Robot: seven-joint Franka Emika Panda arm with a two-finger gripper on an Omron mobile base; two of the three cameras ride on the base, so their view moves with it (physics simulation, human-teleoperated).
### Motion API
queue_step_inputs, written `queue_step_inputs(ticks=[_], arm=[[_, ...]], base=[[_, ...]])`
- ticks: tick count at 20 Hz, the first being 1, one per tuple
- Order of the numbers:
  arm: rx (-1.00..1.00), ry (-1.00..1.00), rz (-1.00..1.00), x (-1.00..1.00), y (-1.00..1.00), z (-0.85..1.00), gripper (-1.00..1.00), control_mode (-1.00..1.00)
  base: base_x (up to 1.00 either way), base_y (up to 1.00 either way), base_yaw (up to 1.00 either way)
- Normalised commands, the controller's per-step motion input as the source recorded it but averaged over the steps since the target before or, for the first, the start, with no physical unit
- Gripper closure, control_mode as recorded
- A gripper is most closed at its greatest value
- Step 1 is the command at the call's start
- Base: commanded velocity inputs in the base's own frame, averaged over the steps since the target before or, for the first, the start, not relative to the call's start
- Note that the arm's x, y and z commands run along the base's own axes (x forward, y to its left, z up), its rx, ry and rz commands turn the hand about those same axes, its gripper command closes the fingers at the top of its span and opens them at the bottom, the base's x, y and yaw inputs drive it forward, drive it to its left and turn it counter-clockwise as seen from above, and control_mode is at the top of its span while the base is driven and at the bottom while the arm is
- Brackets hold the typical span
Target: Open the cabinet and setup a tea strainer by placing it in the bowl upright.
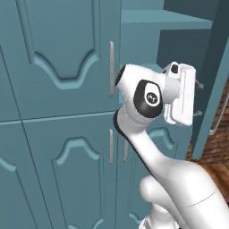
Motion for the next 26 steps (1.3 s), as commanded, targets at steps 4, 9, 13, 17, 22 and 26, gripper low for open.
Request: queue_step_inputs(ticks=[4, 9, 13, 17, 22, 26], arm=[[-0.03, 0.09, -0.22, 0.00, -0.96, 0.00, -1.00, -1.00], [-0.02, 0.00, -0.04, -0.05, -1.00, 0.00, -1.00, -1.00], [0.04, 0.00, 0.07, -0.01, -0.94, -0.10, -1.00, -1.00], [0.00, -0.01, 0.02, 0.00, 0.02, -0.05, -1.00, -1.00], [0.02, -0.13, -0.06, 0.08, 1.00, -0.09, -1.00, -1.00], [0.38, -0.38, 0.00, 0.28, 0.81, 0.00, -1.00, -1.00]], base=[[0.00, 0.00, 0.00], [0.00, 0.00, 0.00], [0.00, 0.00, 0.00], [0.00, 0.00, 0.00], [0.00, 0.00, 0.00], [0.00, 0.00, 0.00]])
